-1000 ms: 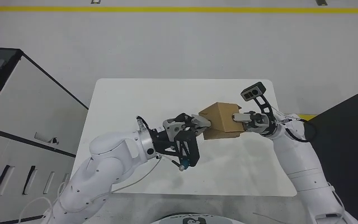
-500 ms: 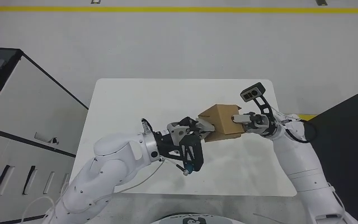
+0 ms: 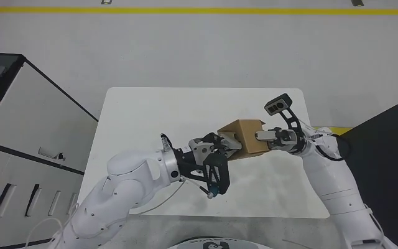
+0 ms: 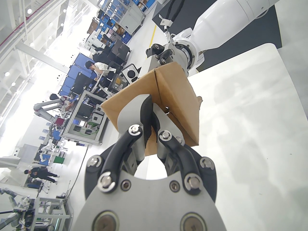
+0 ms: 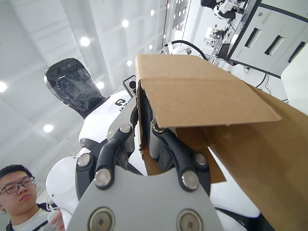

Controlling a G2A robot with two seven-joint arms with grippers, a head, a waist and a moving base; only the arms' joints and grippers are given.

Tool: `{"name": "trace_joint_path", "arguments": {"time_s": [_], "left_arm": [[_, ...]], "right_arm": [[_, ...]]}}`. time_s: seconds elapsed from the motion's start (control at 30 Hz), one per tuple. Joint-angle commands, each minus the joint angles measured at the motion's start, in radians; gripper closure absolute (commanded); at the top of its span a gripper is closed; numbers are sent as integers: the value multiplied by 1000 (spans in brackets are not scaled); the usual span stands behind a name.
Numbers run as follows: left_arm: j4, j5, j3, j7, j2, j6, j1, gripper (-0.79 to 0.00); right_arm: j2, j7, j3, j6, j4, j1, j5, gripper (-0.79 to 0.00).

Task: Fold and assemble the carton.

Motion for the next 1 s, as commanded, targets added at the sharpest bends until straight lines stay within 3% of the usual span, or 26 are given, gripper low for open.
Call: {"name": "trace_joint_path", "arguments": {"time_s": [0.0,0.63,0.97], "left_arm": [[-2,3,0,-1,0,0,1,0],[-31,-6,-72,-3,10,20,45,0],[-55,-72,-137,4,13,52,72,0]], "right_arm": [[1,0,1,0,-1,-2,-1,0],[15,0,40,6,-2,-17,10,0],[32,0,56,32,-24,-43,129,0]]}}
